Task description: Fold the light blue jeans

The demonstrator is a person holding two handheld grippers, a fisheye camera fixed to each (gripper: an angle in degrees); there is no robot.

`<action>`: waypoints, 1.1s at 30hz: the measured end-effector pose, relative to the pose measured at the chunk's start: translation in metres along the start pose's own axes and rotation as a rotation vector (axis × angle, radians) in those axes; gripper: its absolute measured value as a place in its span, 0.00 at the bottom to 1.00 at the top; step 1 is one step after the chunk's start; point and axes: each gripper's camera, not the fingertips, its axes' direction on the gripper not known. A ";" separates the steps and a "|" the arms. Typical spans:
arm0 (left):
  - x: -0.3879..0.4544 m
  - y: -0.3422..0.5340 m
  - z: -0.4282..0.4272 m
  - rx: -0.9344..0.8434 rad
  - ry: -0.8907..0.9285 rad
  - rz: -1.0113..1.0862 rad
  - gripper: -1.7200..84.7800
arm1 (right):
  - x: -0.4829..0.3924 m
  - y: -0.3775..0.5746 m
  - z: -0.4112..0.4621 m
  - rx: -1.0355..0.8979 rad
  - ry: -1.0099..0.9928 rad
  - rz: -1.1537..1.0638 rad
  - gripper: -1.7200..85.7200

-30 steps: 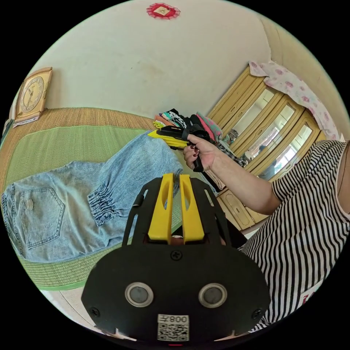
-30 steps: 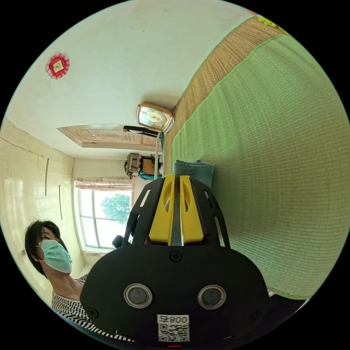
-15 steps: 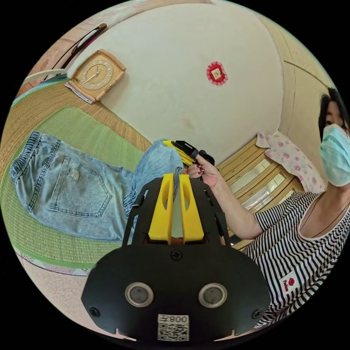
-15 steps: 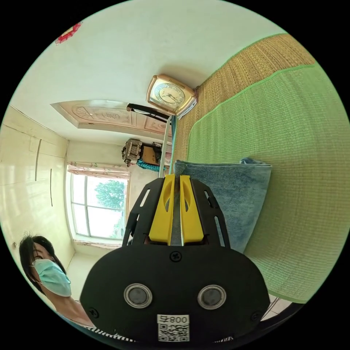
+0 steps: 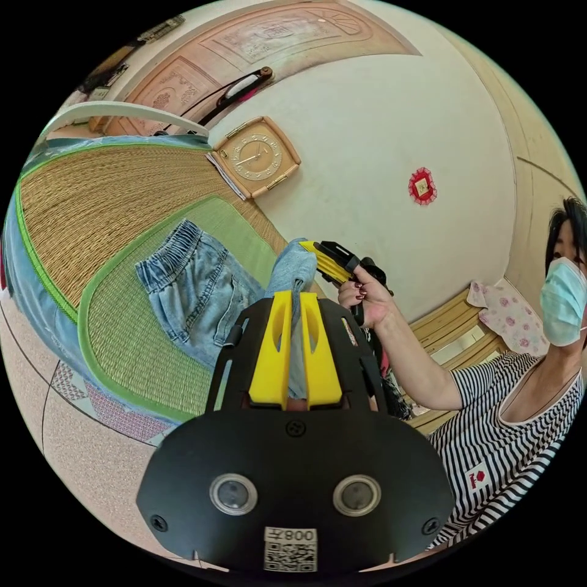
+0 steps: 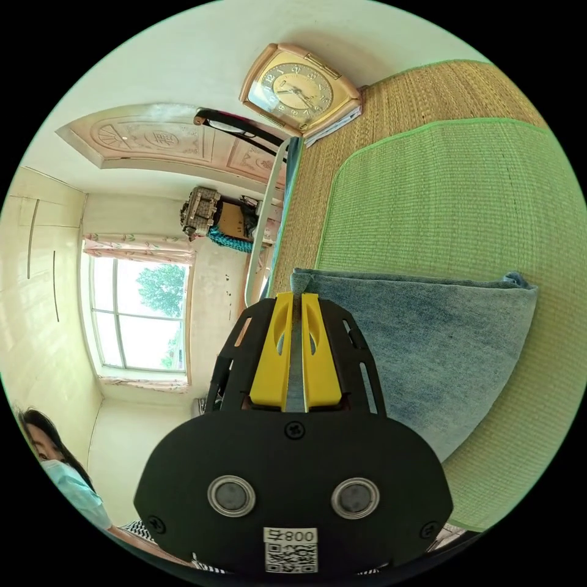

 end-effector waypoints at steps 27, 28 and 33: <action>-0.087 0.006 -0.065 0.197 -0.132 -0.264 0.04 | 0.047 0.010 0.233 -0.285 -0.092 -0.216 0.04; -0.080 0.010 -0.067 0.215 -0.151 -0.250 0.03 | 0.047 0.014 0.231 -0.276 -0.088 -0.228 0.04; -0.033 0.016 -0.060 0.233 -0.264 -0.102 0.02 | 0.031 0.042 0.243 -0.264 0.026 -0.370 0.02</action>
